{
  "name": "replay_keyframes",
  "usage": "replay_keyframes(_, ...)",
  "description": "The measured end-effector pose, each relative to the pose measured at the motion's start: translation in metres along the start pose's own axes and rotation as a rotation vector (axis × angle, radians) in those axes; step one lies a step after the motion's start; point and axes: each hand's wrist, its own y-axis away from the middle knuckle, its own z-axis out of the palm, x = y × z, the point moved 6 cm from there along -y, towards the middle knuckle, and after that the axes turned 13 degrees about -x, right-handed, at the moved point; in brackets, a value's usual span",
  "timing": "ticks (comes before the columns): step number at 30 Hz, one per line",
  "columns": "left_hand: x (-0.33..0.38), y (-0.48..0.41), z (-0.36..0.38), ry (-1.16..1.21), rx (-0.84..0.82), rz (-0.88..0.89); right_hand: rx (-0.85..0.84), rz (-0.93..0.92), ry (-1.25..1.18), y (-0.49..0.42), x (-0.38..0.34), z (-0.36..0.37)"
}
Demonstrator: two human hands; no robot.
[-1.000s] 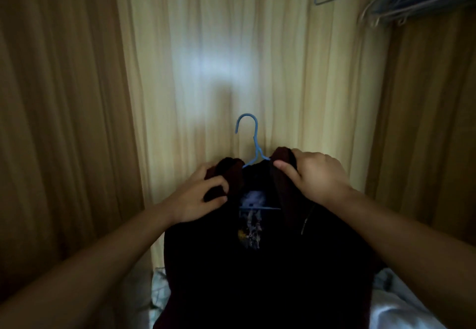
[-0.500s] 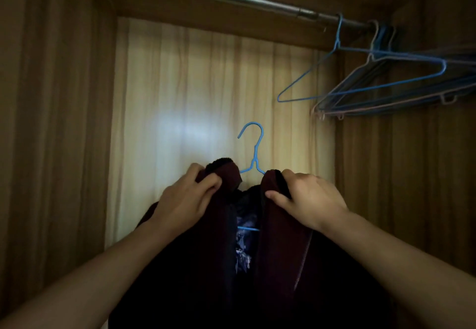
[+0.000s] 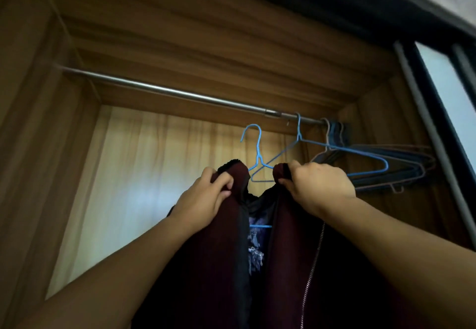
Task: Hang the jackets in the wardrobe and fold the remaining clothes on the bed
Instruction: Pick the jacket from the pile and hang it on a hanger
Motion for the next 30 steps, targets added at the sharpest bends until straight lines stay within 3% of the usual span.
replay_keyframes(9,0.004,-0.116,-0.002,-0.054,0.020,-0.029,0.061,0.068,0.096,-0.079,0.054,-0.030)
replay_keyframes(16,0.001,-0.178,0.010,-0.068,-0.048,-0.074,-0.018,0.126,0.123,-0.123,0.080,-0.028)
replay_keyframes(25,-0.021,-0.198,0.032,-0.029,-0.099,-0.182,-0.128,0.156,0.165,-0.147,0.071,-0.016)
replay_keyframes(30,-0.017,-0.170,0.059,0.085,-0.024,-0.196,-0.113,0.114,0.154,-0.130,0.063,0.010)
